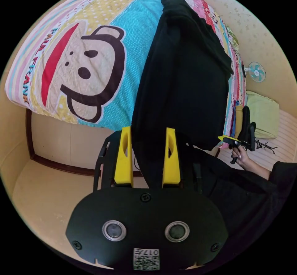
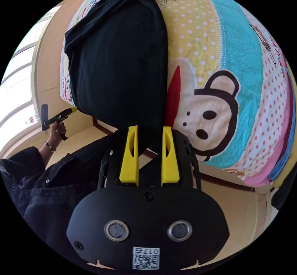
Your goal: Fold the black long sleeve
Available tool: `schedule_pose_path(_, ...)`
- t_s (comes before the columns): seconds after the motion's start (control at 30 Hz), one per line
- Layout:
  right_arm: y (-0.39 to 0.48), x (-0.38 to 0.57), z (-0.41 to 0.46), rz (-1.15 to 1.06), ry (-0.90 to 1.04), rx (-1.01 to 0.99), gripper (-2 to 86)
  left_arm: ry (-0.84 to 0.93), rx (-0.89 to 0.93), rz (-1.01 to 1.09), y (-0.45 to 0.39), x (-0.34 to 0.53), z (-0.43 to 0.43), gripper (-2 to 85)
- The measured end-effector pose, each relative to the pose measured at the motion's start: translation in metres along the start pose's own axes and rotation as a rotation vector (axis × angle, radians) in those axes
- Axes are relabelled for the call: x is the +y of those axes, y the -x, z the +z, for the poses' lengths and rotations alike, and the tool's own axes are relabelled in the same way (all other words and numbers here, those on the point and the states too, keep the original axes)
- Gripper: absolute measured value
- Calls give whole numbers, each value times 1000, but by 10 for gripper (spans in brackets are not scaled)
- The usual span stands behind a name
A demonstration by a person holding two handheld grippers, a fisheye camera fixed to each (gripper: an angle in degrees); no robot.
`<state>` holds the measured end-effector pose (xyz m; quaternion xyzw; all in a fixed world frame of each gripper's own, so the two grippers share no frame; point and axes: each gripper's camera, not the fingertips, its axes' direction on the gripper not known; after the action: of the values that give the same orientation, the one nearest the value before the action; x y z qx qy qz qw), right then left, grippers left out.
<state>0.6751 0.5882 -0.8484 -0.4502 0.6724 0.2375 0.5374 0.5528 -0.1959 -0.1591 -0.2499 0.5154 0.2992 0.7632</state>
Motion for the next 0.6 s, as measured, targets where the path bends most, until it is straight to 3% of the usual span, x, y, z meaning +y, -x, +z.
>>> schedule_pose_path(0.2,-21,44,-7,15,109,12,119,220,-54,42,42,12,18,154)
schedule_pose_path(0.43,-58,55,-16,40,157,14,93,198,25,72,72,-27,2,150)
schedule_pose_path(0.6,-68,64,-28,-8,213,-55,40,389,36,101,76,-45,12,44)
